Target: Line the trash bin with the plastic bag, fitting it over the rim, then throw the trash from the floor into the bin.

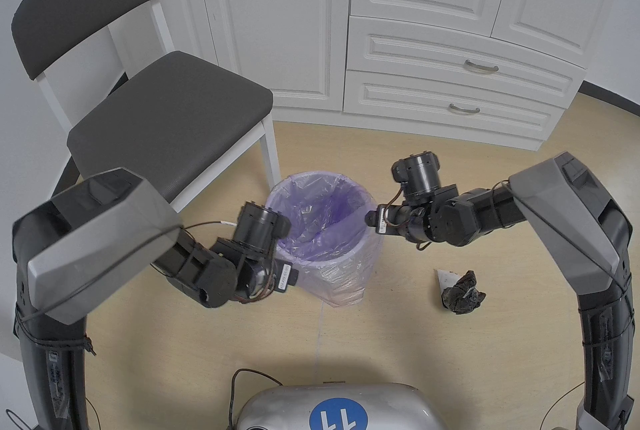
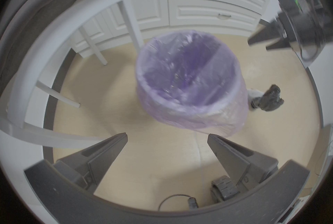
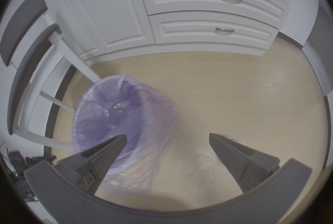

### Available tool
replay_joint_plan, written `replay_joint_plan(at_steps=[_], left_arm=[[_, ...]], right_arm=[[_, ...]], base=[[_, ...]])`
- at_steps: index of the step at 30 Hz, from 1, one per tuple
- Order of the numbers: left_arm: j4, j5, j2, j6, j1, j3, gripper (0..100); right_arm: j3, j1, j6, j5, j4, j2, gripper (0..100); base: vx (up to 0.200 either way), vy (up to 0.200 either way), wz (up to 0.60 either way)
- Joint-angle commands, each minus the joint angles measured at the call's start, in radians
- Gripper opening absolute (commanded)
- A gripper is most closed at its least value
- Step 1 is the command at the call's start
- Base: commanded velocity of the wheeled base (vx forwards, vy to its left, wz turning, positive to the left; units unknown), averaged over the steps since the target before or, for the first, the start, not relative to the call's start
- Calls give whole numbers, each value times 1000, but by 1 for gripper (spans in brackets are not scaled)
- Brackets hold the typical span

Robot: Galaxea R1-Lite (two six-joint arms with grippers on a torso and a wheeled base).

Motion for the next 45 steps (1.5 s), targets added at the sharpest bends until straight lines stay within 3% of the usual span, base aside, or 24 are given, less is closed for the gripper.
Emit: replay_joint_plan(at_steps=[1, 6, 12, 18, 23, 29, 38, 45], left_arm=[[-15, 2, -45, 6, 76, -31, 100], [-43, 8, 37, 0, 129, -123, 100], [-78, 16, 126, -3, 157, -187, 100], [-89, 16, 208, -43, 183, -275, 100], [-90, 17, 224, -43, 205, -290, 100], [-89, 17, 248, -52, 218, -330, 100], [-90, 17, 311, -61, 241, -408, 100], [-49, 17, 438, -158, 240, -605, 100]], right_arm=[[-36, 43, 30, -5, -20, 80, 100], [-119, 64, 113, -32, -20, 140, 100], [-173, 71, 144, -36, -18, 186, 100], [-168, 66, 101, -40, 13, 206, 100], [-166, 46, 13, -106, 122, 198, 100], [-151, 23, -19, -126, 140, 170, 100], [-145, 11, -20, -126, 135, 152, 100], [-151, 15, -10, -123, 126, 156, 100]], base=[[0, 0, 0], [0, 0, 0], [0, 0, 0], [0, 0, 0], [0, 0, 0], [0, 0, 0], [0, 0, 0], [0, 0, 0]])
